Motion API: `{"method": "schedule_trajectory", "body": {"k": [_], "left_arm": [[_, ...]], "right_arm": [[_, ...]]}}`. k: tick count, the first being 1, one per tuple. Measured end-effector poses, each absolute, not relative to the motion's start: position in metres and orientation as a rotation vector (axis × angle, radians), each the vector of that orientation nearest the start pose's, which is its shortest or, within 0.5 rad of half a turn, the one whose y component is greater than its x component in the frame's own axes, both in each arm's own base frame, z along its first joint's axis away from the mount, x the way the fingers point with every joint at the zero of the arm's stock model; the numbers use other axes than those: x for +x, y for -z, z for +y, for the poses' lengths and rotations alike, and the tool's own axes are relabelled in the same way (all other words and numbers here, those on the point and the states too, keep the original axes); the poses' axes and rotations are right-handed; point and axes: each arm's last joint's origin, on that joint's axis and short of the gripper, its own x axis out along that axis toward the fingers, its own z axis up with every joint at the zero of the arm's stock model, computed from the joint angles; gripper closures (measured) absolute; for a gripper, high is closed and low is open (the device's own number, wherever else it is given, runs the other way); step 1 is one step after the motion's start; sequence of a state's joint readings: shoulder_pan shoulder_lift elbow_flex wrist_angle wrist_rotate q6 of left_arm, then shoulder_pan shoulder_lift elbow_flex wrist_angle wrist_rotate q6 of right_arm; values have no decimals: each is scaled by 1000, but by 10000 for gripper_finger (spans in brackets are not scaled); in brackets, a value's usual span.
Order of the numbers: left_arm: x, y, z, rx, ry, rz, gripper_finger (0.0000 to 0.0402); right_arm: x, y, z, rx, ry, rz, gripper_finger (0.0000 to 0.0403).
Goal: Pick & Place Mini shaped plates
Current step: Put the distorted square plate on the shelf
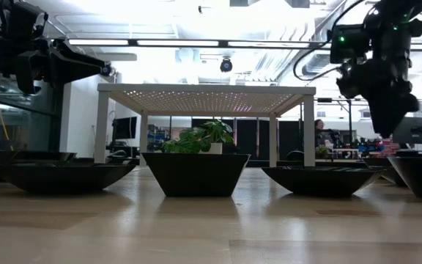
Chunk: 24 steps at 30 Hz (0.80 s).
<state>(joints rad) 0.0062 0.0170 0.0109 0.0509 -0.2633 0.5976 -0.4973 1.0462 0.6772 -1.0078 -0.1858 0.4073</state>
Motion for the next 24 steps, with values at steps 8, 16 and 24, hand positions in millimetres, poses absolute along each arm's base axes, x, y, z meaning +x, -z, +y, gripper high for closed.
{"method": "schedule_trajectory", "body": {"k": [8,16,24], "left_arm": [[97,-171,8,588,-274,37,227],[97,-171,8,588,-274,37,227],[97,-171,8,588,-274,38,227]], "right_arm": [[153,-201,-71,897,476,1292,253],[161,-198,-61,957,537,1307,258],[167,-198,-45,951,552,1319,265]]}}
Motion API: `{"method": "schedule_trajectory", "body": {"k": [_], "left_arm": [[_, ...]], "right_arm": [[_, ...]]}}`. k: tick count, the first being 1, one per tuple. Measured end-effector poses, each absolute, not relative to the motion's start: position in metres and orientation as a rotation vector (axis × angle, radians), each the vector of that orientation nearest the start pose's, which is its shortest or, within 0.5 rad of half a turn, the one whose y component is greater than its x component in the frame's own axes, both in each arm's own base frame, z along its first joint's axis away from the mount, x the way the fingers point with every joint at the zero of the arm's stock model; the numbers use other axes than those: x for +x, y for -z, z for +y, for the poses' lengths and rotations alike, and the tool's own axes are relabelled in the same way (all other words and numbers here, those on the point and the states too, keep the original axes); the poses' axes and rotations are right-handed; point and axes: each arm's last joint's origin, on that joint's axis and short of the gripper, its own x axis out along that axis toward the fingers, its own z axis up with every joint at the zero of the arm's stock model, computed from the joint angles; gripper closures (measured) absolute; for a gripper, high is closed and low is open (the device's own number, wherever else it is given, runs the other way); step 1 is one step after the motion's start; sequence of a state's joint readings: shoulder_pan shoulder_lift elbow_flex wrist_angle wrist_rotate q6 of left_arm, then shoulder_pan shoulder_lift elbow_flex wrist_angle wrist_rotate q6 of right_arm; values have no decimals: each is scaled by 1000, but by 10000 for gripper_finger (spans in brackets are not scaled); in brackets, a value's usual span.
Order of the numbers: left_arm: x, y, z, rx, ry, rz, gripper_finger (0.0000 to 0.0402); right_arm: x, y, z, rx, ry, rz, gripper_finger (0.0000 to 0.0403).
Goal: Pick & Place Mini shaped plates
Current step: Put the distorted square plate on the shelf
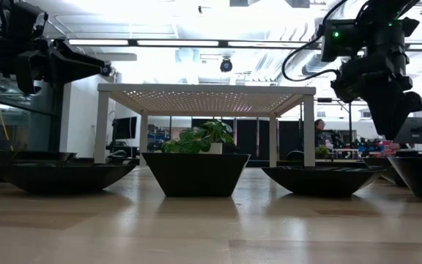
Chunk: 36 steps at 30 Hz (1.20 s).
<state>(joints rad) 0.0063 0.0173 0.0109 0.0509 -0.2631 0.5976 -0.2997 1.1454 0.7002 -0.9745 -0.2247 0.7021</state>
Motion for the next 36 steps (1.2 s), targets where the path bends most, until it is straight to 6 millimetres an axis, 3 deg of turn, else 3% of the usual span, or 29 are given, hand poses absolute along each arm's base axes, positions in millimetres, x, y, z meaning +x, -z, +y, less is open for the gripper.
{"method": "schedule_trajectory", "body": {"k": [9,22,36], "left_arm": [[97,-171,8,588,-274,37,227],[97,-171,8,588,-274,37,227],[97,-171,8,588,-274,37,227]], "right_arm": [[171,-195,-31,914,655,1330,257],[189,-172,-31,840,702,1391,189],[198,-160,-33,786,692,1426,207]]}}
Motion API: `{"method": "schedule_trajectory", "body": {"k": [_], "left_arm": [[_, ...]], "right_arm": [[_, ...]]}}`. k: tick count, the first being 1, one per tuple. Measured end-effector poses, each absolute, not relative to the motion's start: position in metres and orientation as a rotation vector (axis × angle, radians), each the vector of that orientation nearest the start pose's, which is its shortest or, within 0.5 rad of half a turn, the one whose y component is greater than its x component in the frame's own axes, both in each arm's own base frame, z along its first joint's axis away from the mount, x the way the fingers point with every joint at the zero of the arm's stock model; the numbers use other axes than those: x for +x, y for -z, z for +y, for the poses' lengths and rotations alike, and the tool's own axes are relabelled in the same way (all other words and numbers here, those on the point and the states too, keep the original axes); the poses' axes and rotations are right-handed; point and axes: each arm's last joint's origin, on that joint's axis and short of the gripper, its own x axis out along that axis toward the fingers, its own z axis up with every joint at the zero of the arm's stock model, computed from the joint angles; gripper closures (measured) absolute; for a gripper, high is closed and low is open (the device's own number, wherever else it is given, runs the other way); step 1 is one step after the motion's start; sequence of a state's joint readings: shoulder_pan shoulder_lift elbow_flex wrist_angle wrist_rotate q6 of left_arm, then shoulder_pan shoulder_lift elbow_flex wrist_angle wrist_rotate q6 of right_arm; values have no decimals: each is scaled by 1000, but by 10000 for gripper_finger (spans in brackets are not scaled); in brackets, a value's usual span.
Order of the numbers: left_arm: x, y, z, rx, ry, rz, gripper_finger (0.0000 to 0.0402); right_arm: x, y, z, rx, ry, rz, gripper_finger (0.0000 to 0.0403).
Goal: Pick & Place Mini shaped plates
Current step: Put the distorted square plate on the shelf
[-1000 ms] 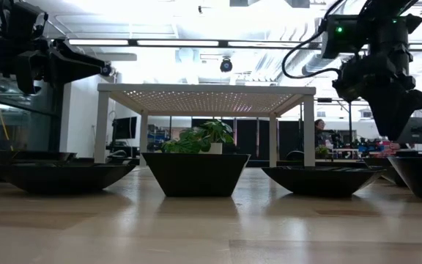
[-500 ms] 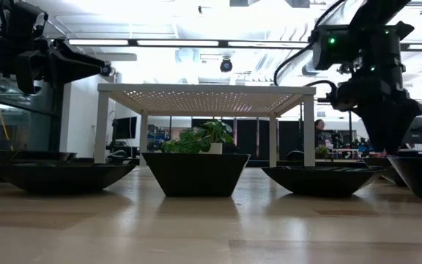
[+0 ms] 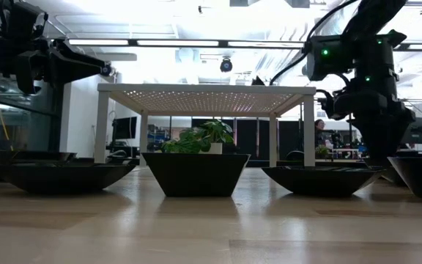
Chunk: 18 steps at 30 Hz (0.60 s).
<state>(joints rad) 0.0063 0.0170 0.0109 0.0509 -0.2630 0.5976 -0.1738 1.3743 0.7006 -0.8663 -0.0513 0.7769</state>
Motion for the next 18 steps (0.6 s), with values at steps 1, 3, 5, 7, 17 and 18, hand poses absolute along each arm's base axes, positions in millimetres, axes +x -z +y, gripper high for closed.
{"method": "schedule_trajectory", "body": {"k": [1,3,5,7,17,18], "left_arm": [[97,-171,8,588,-274,37,227],[97,-171,8,588,-274,37,227],[97,-171,8,588,-274,37,227],[97,-171,8,588,-274,37,227],[97,-171,8,588,-274,37,227],[97,-171,8,588,-274,37,227]], "right_arm": [[198,-160,-33,788,689,1422,209],[198,-160,-33,790,670,1423,212],[199,-160,-33,794,653,1426,214],[199,-160,-33,796,650,1423,214],[195,-170,-32,804,633,1382,213],[194,-171,-32,805,633,1381,213]]}}
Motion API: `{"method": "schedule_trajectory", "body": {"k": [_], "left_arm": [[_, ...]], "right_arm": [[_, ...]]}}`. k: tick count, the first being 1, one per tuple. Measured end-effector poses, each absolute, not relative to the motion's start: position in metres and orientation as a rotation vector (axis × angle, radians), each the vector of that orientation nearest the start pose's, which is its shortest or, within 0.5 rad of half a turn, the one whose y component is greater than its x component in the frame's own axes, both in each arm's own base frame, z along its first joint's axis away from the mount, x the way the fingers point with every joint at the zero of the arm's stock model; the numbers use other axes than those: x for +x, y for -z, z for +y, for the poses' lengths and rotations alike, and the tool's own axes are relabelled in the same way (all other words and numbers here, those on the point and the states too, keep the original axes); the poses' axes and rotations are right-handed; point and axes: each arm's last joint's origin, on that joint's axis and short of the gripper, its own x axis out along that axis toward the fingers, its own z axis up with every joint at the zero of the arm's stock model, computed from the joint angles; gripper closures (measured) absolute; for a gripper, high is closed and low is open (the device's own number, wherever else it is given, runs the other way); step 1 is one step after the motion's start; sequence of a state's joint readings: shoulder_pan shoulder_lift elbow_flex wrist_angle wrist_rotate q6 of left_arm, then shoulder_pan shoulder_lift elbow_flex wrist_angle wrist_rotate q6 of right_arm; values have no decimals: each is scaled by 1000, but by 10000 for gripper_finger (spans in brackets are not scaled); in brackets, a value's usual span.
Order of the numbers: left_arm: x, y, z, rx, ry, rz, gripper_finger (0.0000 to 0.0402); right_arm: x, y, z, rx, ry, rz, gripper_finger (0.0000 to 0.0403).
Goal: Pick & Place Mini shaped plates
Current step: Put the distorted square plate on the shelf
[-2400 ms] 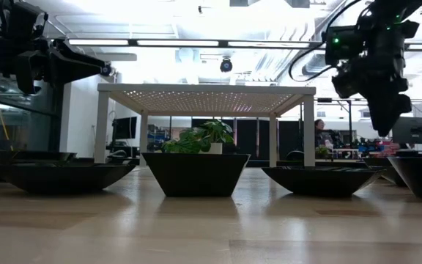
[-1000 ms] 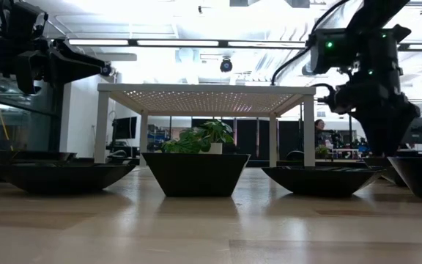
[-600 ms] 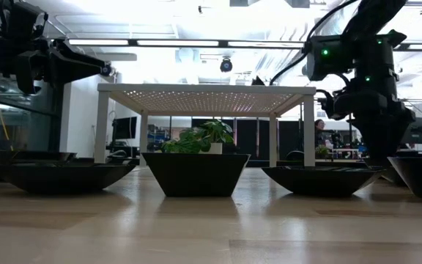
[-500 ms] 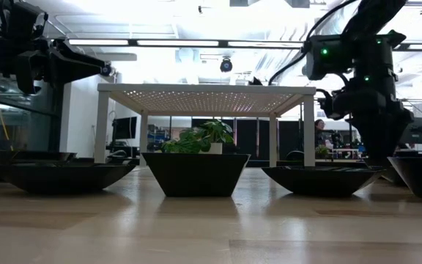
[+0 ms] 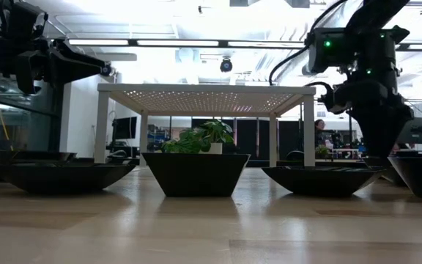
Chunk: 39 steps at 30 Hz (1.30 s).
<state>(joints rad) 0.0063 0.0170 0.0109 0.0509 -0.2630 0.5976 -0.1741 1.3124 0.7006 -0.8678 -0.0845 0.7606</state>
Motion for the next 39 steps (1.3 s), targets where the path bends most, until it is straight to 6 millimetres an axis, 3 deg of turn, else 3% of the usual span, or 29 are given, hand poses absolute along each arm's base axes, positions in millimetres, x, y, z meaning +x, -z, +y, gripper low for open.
{"method": "schedule_trajectory", "body": {"k": [12,39], "left_arm": [[97,-171,8,588,-274,37,227],[97,-171,8,588,-275,37,227]], "right_arm": [[186,-176,-11,791,676,1425,213],[184,-165,4,609,755,1416,213]]}}
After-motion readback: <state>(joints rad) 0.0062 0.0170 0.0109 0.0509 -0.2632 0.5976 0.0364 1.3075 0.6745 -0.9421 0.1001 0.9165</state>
